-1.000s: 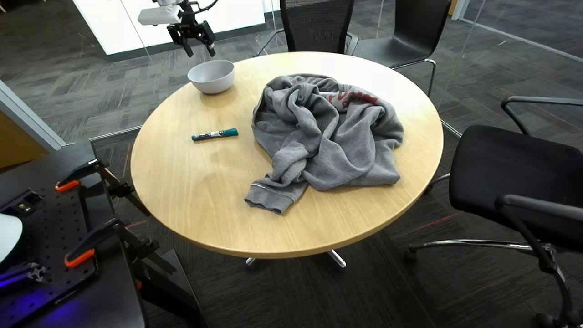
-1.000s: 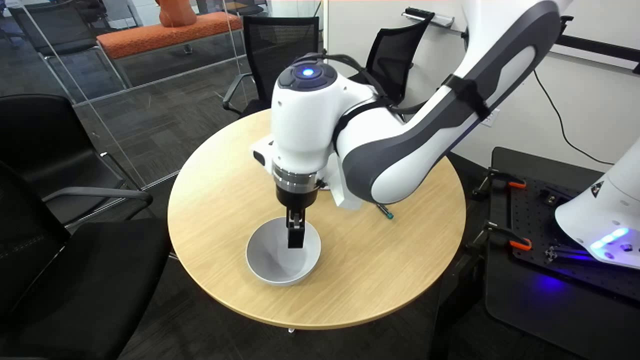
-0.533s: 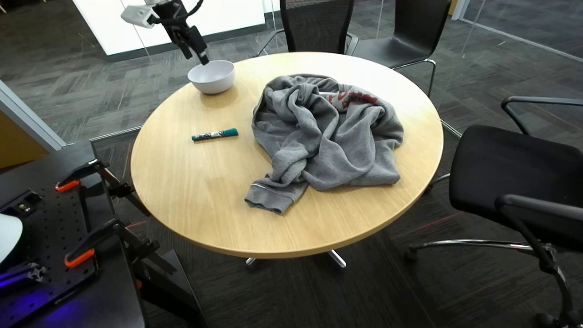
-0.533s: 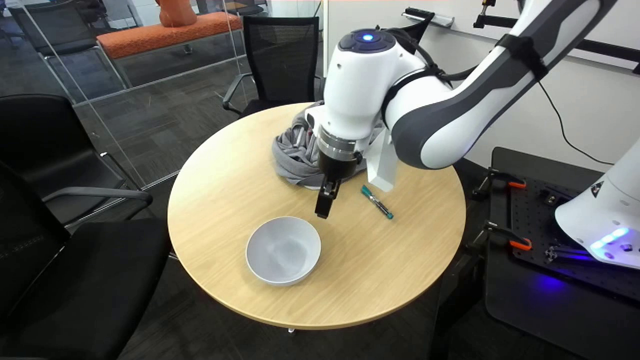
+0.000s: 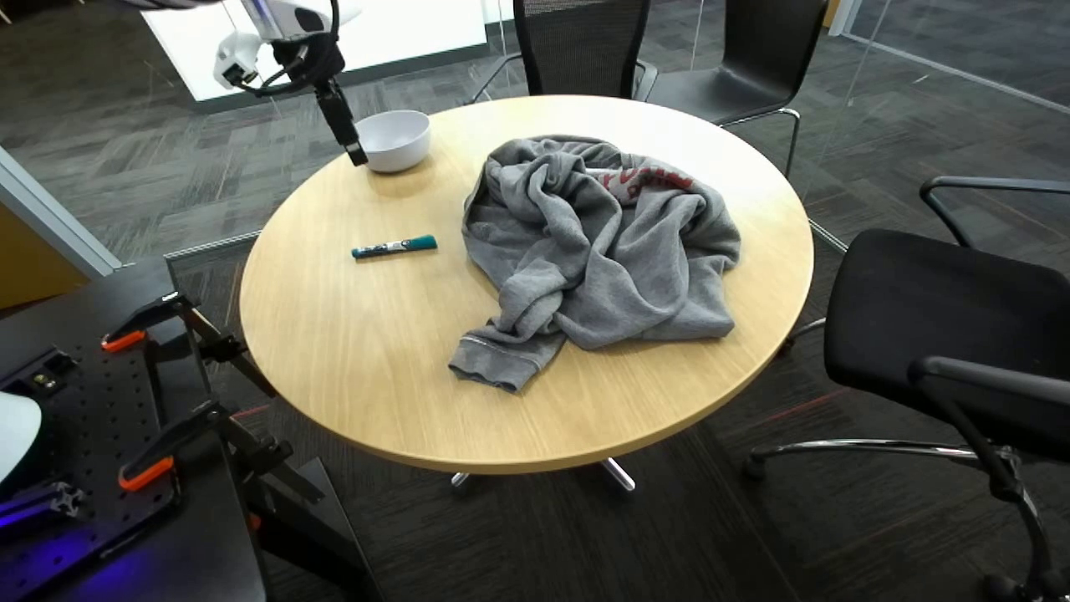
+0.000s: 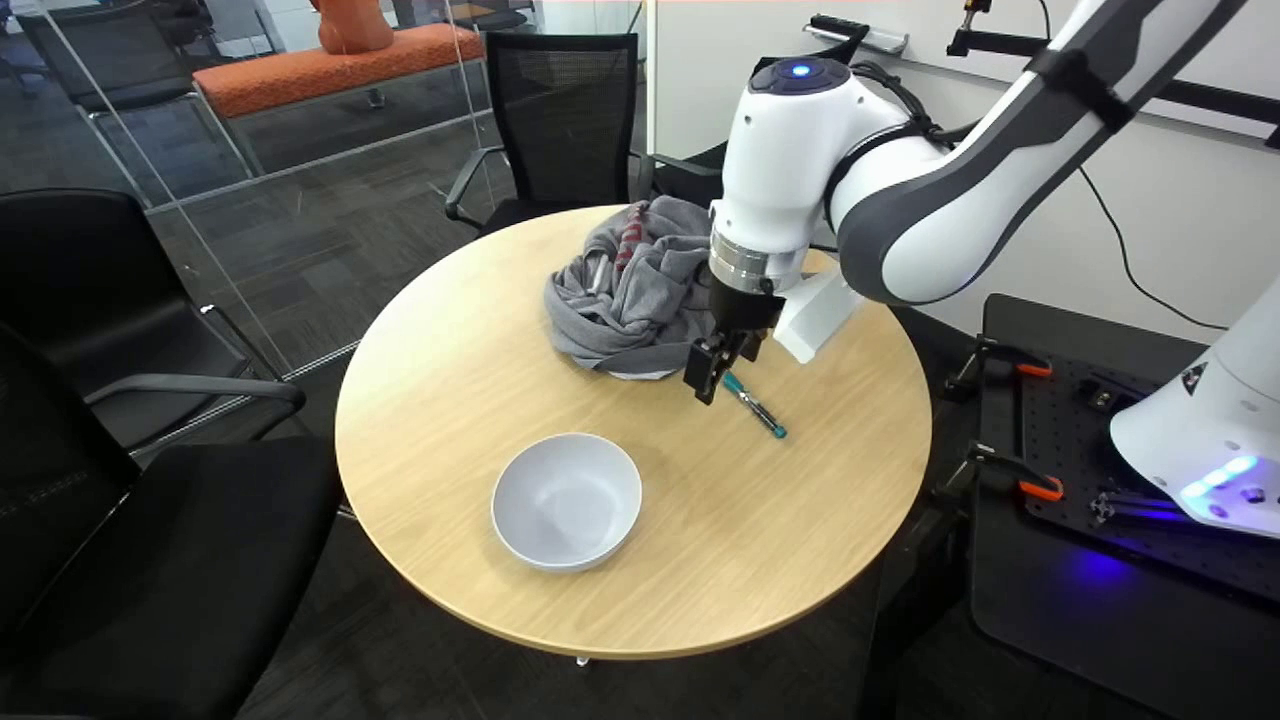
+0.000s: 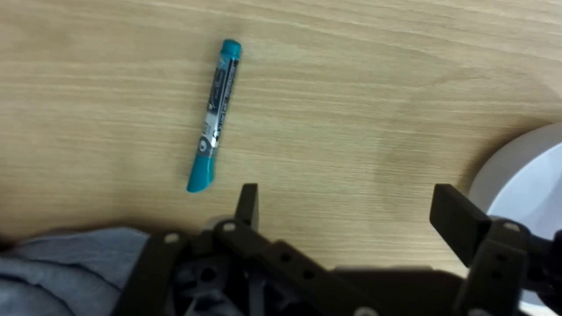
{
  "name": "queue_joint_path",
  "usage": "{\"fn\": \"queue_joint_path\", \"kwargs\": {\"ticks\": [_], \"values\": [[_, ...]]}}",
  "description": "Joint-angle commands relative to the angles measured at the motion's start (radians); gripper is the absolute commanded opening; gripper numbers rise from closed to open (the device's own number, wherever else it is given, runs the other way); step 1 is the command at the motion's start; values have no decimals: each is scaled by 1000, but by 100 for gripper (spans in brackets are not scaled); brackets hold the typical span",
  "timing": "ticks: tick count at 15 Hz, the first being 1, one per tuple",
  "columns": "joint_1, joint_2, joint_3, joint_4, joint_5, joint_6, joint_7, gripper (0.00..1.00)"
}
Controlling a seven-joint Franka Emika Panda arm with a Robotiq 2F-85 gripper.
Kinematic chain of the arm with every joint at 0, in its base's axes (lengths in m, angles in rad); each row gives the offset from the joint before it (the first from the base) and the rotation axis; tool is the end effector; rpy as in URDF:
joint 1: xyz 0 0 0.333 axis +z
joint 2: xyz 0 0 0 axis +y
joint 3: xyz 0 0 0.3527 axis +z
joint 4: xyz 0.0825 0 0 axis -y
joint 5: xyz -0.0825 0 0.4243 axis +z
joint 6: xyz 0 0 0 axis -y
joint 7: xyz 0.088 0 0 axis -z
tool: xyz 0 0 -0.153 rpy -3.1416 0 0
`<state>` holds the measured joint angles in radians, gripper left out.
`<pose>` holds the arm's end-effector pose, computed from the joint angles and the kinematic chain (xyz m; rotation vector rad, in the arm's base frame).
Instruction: Slide the bowl to the left then put the pen inside the bowl
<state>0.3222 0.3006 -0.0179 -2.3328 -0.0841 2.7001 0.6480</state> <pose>0.5338 0.1684 0.1681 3.1027 -0.4181 0.1240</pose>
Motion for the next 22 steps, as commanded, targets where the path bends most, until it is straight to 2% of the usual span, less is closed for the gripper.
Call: {"fn": "queue_joint_path", "kwargs": {"ticks": [1, 6, 10, 22], "values": [[-36, -9, 0, -46, 73, 37, 95, 100], [-88, 26, 10, -53, 212, 57, 186, 100], [-109, 69, 9, -46, 281, 97, 200, 100], [-98, 163, -20, -59, 270, 223, 161, 100]]}}
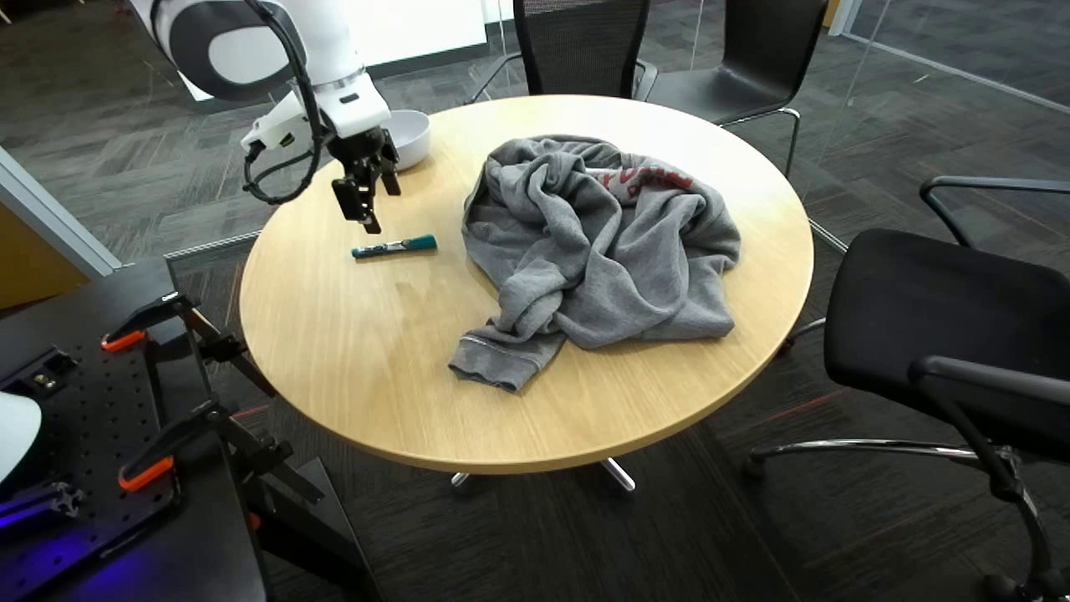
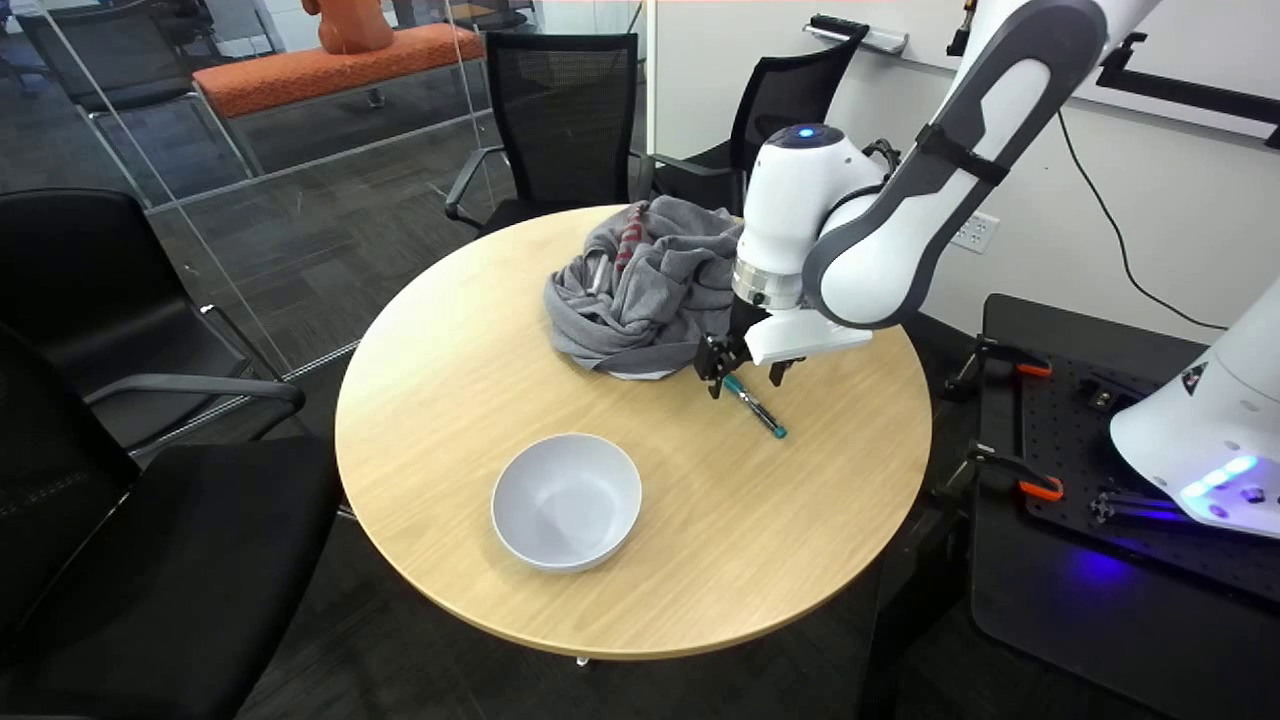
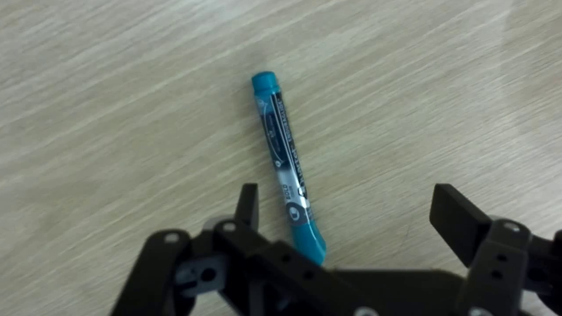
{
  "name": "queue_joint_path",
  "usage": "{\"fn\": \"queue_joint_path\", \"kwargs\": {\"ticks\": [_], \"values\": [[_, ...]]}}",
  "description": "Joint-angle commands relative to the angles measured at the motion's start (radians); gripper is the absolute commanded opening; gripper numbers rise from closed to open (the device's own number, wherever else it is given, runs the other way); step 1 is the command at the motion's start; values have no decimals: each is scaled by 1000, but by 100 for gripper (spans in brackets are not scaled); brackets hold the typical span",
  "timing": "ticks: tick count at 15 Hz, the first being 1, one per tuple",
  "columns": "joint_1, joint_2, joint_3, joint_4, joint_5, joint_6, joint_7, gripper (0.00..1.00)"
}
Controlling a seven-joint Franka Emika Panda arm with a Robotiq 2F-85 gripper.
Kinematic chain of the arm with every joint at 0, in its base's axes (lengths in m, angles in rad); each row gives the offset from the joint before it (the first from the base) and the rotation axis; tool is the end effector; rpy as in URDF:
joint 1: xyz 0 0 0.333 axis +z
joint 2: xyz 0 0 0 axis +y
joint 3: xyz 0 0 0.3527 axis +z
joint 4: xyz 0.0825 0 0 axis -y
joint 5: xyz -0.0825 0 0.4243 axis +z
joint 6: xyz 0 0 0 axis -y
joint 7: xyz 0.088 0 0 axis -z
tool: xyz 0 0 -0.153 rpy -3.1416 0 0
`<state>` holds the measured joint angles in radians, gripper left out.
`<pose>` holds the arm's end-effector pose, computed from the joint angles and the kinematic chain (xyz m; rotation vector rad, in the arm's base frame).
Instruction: Slide the bowl to the left then put the pen inside the bowl
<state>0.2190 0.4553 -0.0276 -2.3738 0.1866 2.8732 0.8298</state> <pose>0.5243 0.0917 0.0861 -2.8314 1.2208 -0.0295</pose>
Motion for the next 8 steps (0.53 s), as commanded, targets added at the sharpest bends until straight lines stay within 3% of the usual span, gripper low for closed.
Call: {"fn": "queue_joint_path", "kwargs": {"ticks": [1, 8], "values": [[7, 15, -13, -18, -6, 58, -28, 100], [14, 53, -32, -8, -27, 71, -118, 100]]}}
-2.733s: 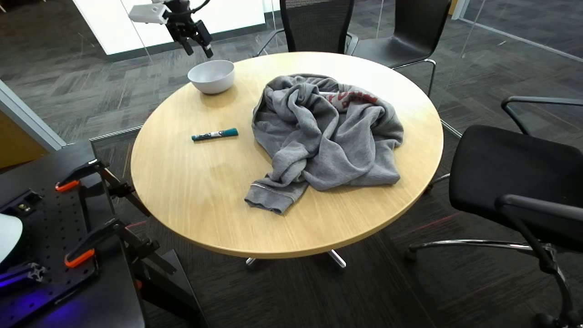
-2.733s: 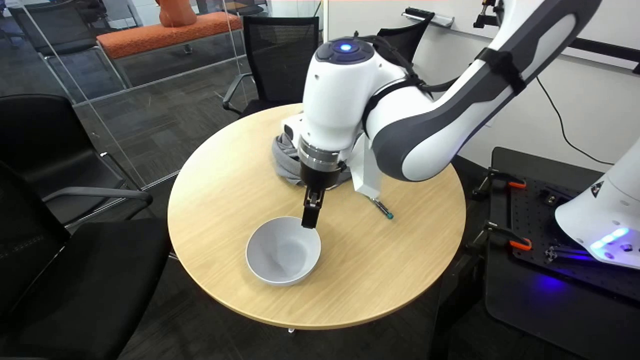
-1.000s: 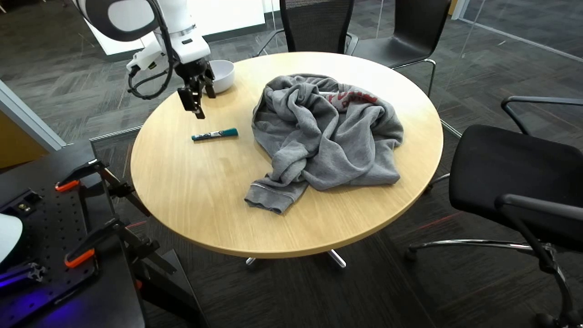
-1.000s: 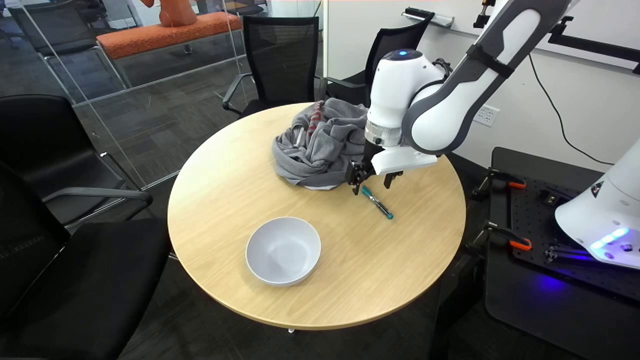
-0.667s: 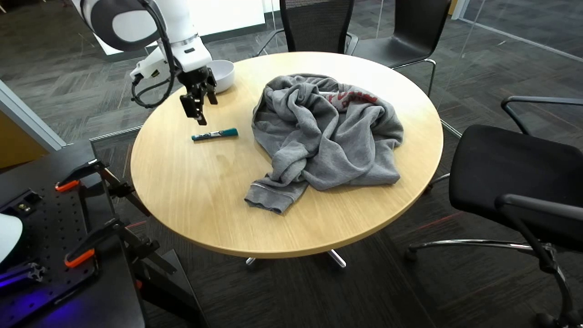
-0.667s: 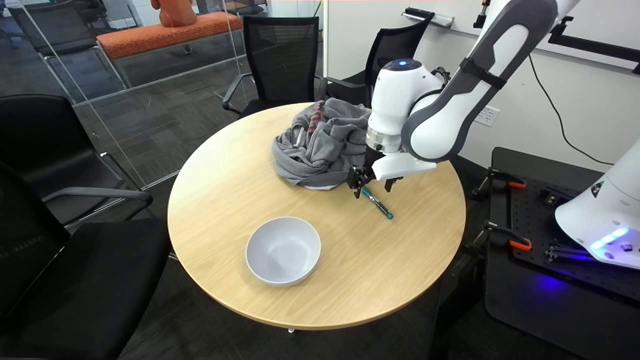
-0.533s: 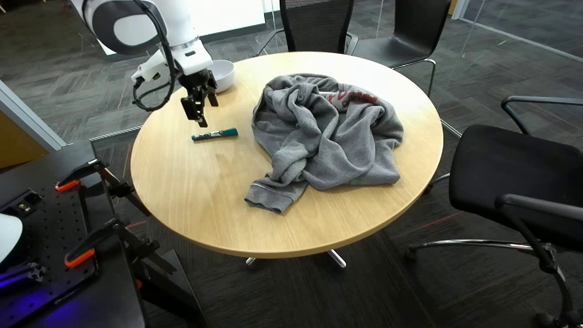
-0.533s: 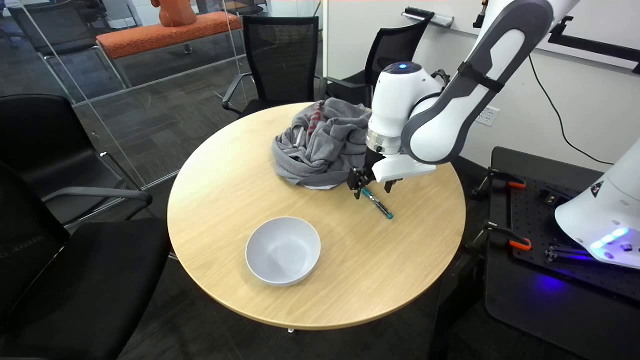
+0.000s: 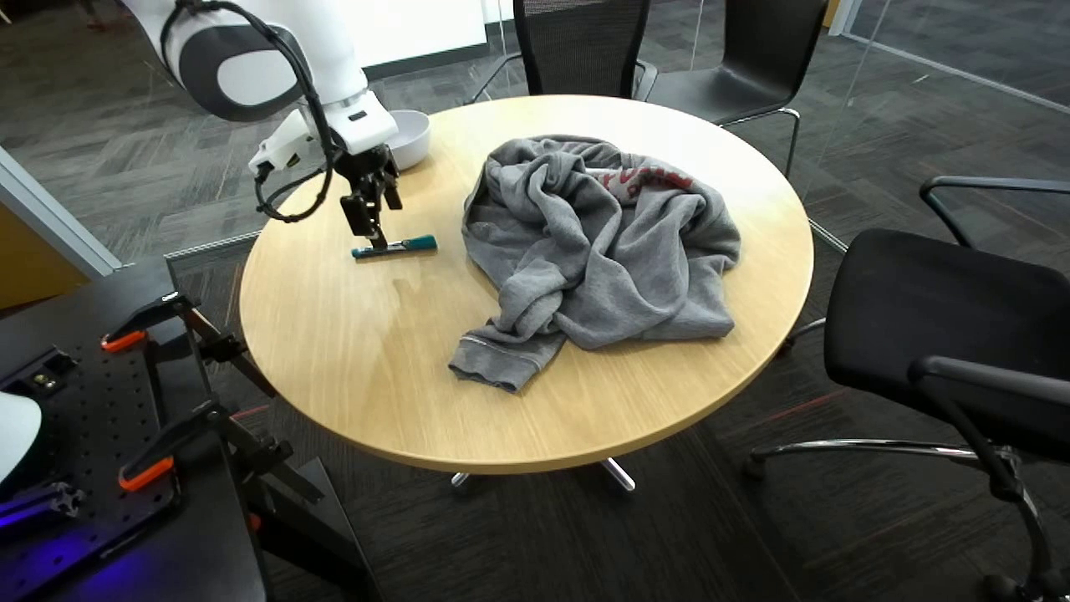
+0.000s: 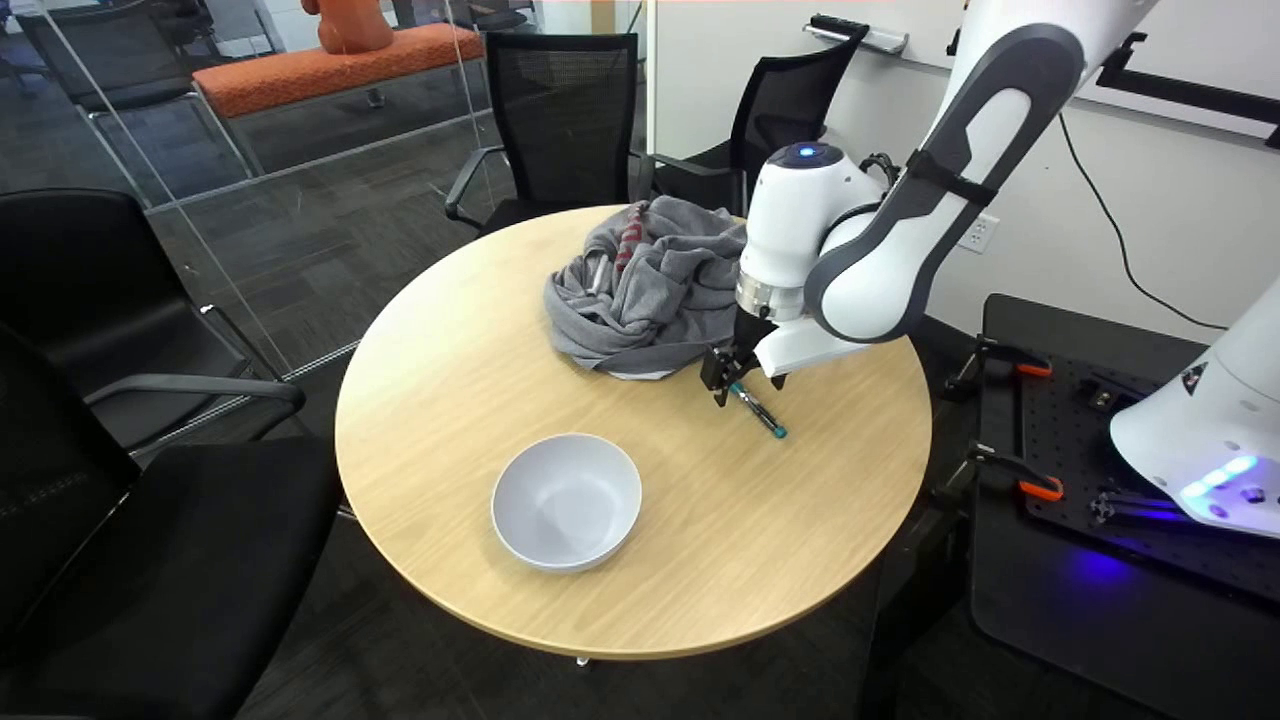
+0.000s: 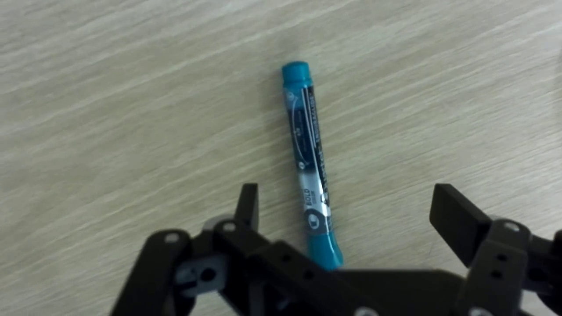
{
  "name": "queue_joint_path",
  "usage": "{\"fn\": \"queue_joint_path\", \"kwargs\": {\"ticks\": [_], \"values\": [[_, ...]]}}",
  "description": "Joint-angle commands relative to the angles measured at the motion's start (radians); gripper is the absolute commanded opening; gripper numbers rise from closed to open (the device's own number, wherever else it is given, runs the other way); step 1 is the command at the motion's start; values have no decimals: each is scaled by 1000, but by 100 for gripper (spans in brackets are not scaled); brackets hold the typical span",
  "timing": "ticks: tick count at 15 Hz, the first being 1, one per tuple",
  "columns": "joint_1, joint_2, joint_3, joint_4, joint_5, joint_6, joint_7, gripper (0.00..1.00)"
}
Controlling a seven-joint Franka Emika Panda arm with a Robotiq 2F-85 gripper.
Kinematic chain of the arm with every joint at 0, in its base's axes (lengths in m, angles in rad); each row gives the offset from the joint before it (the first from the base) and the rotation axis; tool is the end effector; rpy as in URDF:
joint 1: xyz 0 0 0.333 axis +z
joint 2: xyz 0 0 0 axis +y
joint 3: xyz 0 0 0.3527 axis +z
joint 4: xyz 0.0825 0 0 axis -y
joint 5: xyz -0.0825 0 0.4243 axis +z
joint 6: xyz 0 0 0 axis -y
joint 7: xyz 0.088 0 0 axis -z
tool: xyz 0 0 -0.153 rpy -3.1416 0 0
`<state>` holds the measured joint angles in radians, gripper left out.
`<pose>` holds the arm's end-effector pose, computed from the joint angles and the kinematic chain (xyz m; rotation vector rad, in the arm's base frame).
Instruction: Slide the bowl to the left then put the pen inside the bowl
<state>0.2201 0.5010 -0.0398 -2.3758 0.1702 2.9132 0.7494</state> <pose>0.5189 0.0832 0.0653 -2.9002 1.1065 -0.0372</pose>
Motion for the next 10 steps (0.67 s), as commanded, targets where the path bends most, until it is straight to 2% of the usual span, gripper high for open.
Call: {"fn": "queue_joint_path", "kwargs": {"ticks": [1, 9, 10], "values": [[13, 12, -21, -5, -8, 32, -50, 100], [11, 42, -22, 10, 5, 55, -114, 100], [10, 45, -22, 12, 6, 55, -118, 96]]}}
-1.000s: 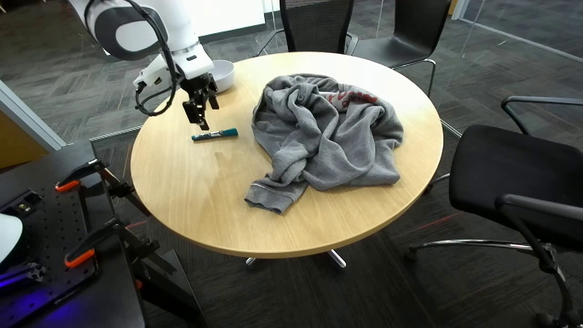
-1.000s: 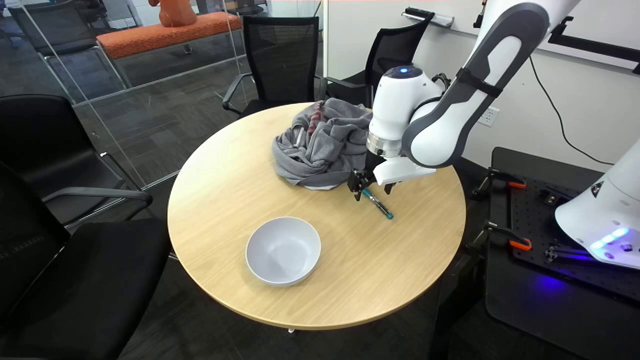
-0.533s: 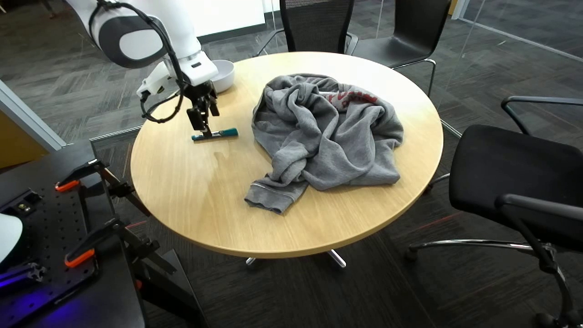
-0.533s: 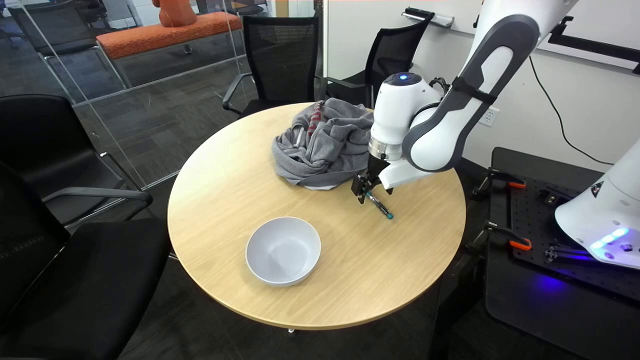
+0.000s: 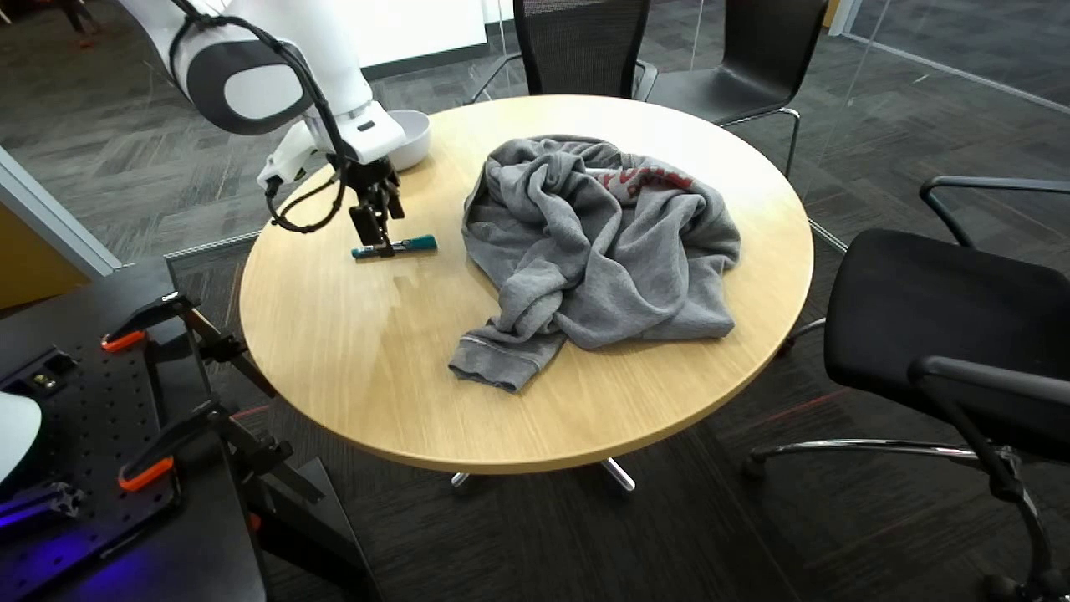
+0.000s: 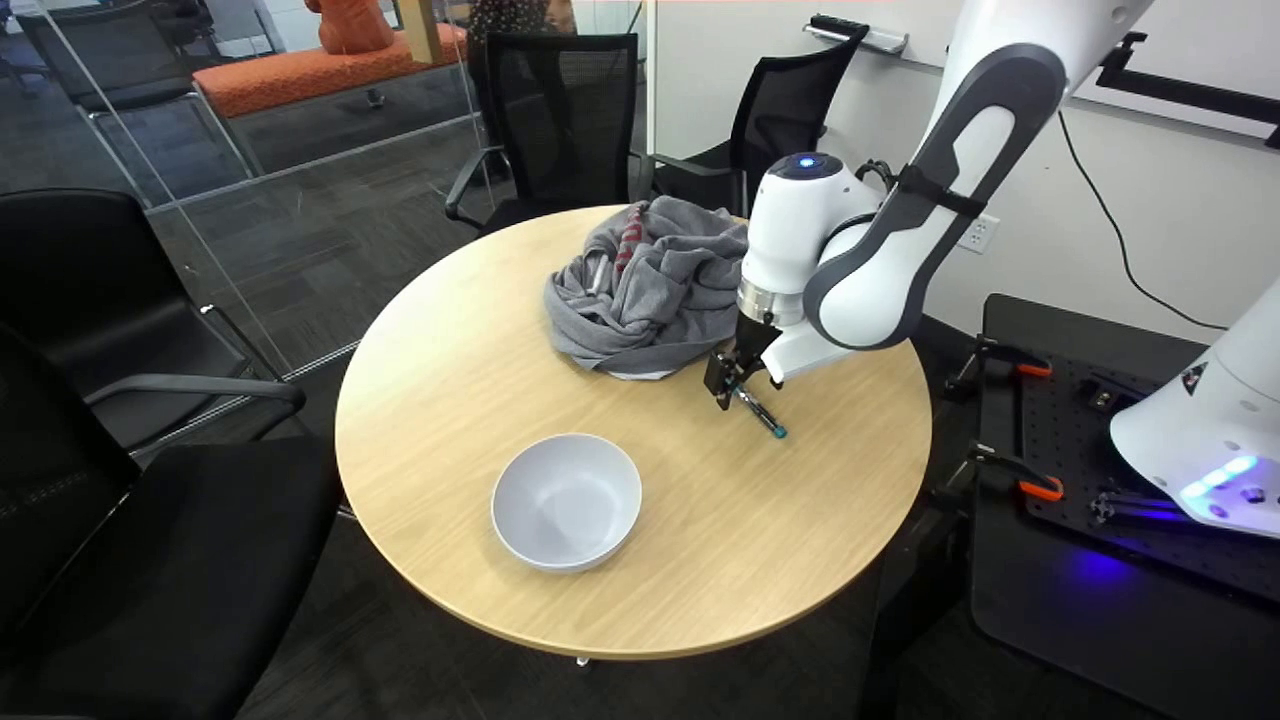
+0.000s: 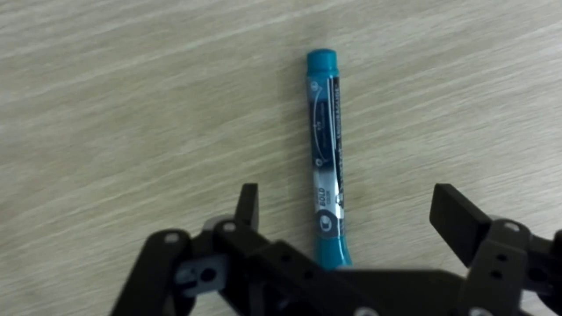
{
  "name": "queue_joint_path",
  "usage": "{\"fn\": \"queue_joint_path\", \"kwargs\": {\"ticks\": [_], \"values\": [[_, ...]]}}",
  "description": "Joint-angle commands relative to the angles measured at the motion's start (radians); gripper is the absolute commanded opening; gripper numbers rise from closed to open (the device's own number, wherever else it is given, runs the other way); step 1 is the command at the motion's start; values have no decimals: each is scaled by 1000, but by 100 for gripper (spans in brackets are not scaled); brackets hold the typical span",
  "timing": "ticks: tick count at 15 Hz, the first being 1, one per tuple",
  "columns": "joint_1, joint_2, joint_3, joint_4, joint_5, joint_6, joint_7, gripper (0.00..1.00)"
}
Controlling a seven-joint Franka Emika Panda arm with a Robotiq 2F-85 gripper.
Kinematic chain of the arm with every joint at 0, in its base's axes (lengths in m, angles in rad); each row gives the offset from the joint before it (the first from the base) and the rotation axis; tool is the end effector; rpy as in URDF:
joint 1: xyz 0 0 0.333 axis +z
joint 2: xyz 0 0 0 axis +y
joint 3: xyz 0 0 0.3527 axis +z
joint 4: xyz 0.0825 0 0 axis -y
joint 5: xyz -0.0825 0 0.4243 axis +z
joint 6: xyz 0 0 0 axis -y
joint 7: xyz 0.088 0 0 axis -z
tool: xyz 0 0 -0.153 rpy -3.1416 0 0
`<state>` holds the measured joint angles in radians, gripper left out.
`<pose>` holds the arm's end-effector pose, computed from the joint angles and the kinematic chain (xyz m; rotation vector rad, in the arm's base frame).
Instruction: Slide the bowl to the left then put the pen inside the bowl
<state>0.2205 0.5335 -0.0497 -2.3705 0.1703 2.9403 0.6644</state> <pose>0.5180 0.0762 0.0525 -2.9503 0.9981 -0.0476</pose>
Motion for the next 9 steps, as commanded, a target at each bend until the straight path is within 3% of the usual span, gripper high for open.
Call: {"fn": "queue_joint_path", "kwargs": {"ticks": [1, 4, 9], "values": [[9, 16, -12, 10, 7, 28, -42, 76], [10, 22, -13, 13, 8, 29, -47, 61], [8, 27, -13, 15, 10, 33, -50, 23]]}}
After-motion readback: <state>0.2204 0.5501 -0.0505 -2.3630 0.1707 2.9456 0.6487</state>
